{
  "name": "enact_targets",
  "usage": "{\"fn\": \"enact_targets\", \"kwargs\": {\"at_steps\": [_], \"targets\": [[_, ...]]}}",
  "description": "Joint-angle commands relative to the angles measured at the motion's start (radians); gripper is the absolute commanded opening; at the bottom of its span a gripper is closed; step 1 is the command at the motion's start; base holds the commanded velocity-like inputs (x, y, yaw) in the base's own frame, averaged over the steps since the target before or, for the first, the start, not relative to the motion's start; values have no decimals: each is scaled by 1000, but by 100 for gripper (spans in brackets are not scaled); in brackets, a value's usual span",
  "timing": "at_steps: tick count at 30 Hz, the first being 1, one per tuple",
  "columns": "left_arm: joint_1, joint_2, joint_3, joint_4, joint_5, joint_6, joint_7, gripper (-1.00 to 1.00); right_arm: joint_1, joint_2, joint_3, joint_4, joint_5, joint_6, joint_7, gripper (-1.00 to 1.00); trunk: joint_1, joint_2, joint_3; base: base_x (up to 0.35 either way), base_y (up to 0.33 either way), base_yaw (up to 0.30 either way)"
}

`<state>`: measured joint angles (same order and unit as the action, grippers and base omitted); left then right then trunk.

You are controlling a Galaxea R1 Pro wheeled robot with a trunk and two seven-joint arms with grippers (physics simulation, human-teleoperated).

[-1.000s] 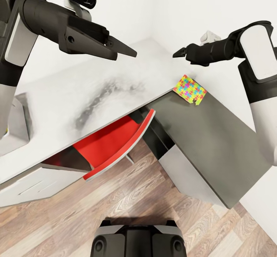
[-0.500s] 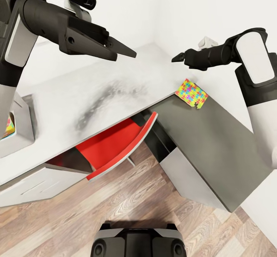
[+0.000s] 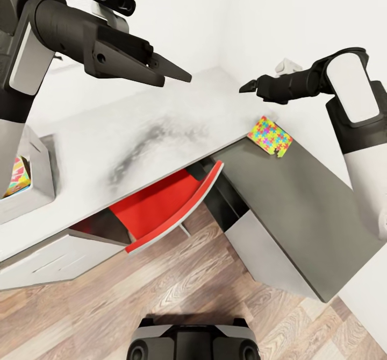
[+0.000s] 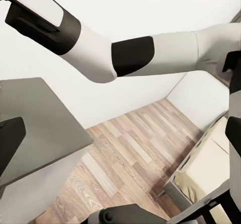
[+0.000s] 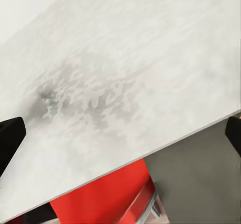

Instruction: Put all the toys in the child's room - the three board games (two on the bed and one on the table), the two jigsaw puzzles on the table, and the tennis ball on the table - inside the toy box on the table in the child's room.

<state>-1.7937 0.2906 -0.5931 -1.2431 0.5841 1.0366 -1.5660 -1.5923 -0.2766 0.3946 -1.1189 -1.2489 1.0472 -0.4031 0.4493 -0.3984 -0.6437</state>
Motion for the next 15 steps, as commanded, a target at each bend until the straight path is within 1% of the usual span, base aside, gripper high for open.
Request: {"fn": "enact_targets", "kwargs": {"at_steps": [1, 7, 12, 15], "targets": [[-1, 0, -2, 1, 0, 11, -5, 100, 3, -1, 2, 0, -11, 0, -10, 100, 1, -2, 0, 0, 0, 63], [1, -4, -1, 1, -3, 11, -5, 100, 34, -13, 2, 0, -11, 0, -10, 100, 1, -2, 10, 0, 0, 63], [2, -12, -1, 1, -5, 11, -5, 100, 51, -21, 3, 1, -12, 0, -10, 100, 1, -2, 19, 0, 0, 65], [3, -23, -2, 1, -6, 11, 31, 100, 67, -25, 3, 2, -11, 0, -10, 100, 1, -2, 24, 0, 0, 69]]}}
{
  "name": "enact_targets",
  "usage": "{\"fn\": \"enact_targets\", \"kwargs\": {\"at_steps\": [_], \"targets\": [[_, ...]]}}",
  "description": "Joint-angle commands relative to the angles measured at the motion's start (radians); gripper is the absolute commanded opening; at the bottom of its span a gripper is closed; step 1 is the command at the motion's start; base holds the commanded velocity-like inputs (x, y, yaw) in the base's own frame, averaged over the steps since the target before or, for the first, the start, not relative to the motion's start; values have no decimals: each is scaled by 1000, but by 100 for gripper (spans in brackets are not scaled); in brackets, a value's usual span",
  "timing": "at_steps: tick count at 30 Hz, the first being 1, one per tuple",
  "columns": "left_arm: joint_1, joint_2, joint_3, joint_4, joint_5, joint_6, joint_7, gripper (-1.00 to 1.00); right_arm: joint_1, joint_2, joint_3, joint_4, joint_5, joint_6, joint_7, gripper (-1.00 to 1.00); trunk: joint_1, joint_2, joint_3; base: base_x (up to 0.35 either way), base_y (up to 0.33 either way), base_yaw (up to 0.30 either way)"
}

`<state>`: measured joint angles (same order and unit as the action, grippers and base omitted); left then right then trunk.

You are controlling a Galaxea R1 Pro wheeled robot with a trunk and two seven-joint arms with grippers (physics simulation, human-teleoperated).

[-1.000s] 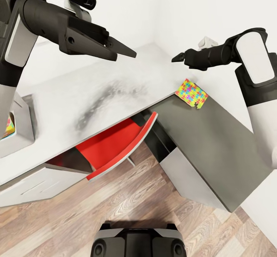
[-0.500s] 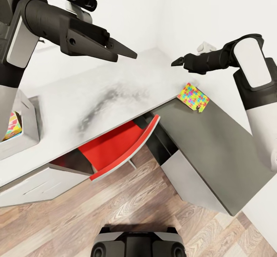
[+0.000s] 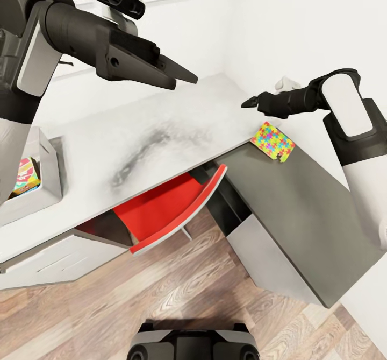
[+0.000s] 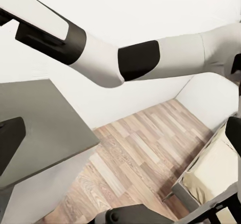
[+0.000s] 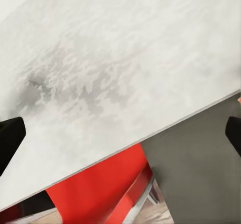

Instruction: Put all the toys in the child's room - the three board games (two on the bed and one on the table), the two jigsaw puzzles on the table, and the tennis ball on the table - inside the toy box on the table in the child's room.

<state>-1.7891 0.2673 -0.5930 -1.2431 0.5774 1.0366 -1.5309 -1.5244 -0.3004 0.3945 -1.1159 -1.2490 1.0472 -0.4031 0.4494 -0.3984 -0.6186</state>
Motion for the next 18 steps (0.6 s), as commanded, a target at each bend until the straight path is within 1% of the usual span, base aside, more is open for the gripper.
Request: {"fn": "enact_targets", "kwargs": {"at_steps": [1, 5, 6, 10, 11, 16, 18], "targets": [[-1, -7, -8, 1, 1, 11, 17, 100, 8, -5, 3, 0, -11, 0, -11, 100, 1, -2, 0, 0, 0, 70], [0, -24, -25, 6, 2, 11, 58, 100, 29, -11, 3, 0, -10, 0, -11, 100, 1, -2, 7, 0, 0, 70], [0, -34, -33, 11, 2, 11, 78, 100, 37, -13, 3, -1, -9, 0, -11, 100, 1, -2, 9, 0, 0, 71], [0, -54, -48, 29, 2, 11, 122, 100, 47, -15, 3, -2, -8, 0, -12, 100, 1, -2, 15, 0, 0, 71], [0, -60, -54, 45, 2, 11, 146, 100, 50, -15, 3, -2, -7, 0, -14, 100, 1, -2, 17, 0, 0, 72], [0, -80, -63, 106, 2, 11, 201, 100, 54, -15, 4, -1, -9, 0, -19, 100, 1, -2, 25, 0, 0, 75], [0, -90, -66, 145, 2, 11, 229, 100, 55, -15, 4, 2, -11, 0, -19, 100, 1, -2, 29, 0, 0, 82]]}}
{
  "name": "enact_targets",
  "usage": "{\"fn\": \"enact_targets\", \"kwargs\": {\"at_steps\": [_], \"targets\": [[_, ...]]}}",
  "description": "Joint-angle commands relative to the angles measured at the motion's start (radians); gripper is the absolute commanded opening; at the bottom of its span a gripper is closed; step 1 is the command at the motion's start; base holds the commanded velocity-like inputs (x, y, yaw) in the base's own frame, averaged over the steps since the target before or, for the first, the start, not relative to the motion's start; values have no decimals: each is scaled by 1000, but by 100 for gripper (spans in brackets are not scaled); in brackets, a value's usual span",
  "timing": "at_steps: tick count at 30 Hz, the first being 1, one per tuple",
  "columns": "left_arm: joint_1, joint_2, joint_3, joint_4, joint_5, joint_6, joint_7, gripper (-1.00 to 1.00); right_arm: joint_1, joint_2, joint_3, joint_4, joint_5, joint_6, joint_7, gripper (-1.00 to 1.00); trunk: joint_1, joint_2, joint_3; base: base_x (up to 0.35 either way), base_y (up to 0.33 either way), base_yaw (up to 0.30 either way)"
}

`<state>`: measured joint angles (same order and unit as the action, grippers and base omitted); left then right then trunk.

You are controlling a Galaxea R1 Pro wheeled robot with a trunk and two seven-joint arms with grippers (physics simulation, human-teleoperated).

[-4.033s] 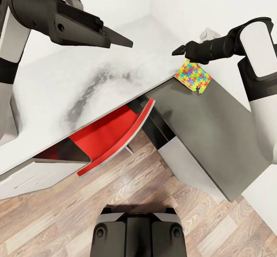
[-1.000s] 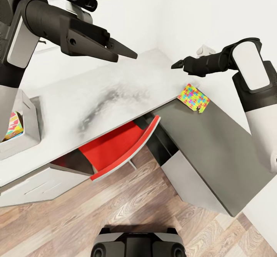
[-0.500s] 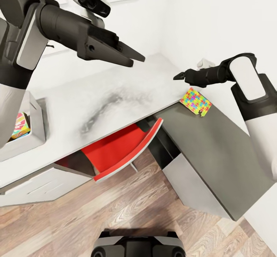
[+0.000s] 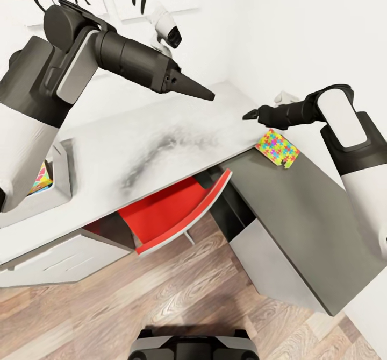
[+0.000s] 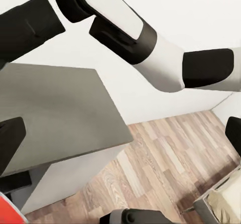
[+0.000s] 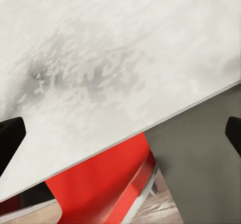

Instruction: Put all the toys in the child's room - the three board games (two on the bed and one on the table), the two jigsaw puzzles on the table, and the tennis ball on the table - inside the toy box on the table in the child's room.

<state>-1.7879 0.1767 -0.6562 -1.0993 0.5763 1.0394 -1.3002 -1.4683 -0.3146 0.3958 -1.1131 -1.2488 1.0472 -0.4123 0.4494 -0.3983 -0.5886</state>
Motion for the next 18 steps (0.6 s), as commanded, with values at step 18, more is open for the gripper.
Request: {"fn": "enact_targets", "kwargs": {"at_steps": [18], "targets": [[-1, -42, -63, 183, -1, 8, 110, 100, 100, -46, 0, 4, -11, 0, -9, 100, 1, -2, 29, 0, 0, 89]]}}
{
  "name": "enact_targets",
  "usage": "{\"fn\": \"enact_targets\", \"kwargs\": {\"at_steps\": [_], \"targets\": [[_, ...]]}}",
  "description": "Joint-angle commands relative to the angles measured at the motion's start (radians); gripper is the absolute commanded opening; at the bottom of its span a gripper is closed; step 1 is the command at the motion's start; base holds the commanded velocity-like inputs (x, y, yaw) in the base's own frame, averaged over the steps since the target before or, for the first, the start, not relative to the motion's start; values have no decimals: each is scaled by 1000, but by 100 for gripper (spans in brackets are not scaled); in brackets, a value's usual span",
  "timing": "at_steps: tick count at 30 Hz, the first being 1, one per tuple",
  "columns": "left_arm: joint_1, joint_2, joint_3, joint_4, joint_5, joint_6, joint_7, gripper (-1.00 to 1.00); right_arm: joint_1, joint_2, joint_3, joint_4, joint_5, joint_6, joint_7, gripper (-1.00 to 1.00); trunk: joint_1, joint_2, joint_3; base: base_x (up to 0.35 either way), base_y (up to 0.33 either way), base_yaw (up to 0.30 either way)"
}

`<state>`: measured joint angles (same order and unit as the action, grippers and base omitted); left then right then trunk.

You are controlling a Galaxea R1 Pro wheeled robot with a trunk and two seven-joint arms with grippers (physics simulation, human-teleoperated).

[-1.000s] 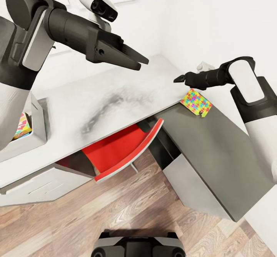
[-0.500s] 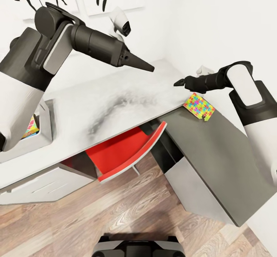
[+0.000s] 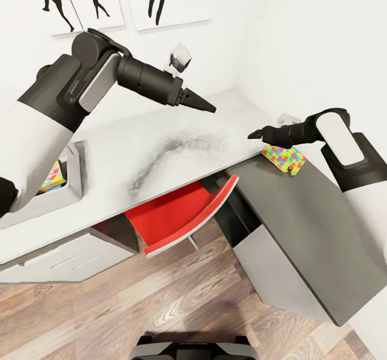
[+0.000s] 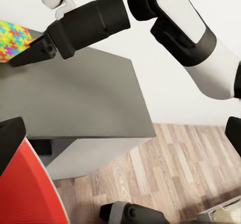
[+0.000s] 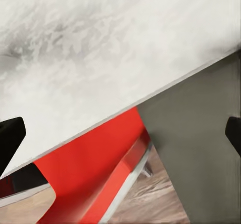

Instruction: Put all the toys in the child's room - the three board games (two on the bed and one on the table), the two jigsaw puzzles on the table, and the tennis ball on the table - inside the toy box on the table in the child's room.

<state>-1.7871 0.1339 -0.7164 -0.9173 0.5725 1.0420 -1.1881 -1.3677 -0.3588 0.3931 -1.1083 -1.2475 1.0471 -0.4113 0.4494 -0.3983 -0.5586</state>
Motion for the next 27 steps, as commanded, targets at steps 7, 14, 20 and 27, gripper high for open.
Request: {"fn": "enact_targets", "kwargs": {"at_steps": [7, 14, 20, 27], "targets": [[0, -6, -39, 17, 3, 5, 12, 100, 48, -57, 3, -7, -20, 0, -5, 100, 1, -2, 10, 0, 0, 128], [2, -32, -46, 90, 6, 5, 119, 100, 86, -70, 2, -9, -23, 0, -5, 100, 1, -2, 20, 0, 0, 18], [2, -38, -45, 123, 10, 5, 161, 100, 117, -74, 1, -9, -25, 0, -4, 100, 1, -2, 24, 0, 0, -8], [3, -39, -45, 133, 11, 5, 171, 100, 141, -109, 0, -19, -31, 0, -1, 100, 1, -2, 24, 0, 0, -6]]}}
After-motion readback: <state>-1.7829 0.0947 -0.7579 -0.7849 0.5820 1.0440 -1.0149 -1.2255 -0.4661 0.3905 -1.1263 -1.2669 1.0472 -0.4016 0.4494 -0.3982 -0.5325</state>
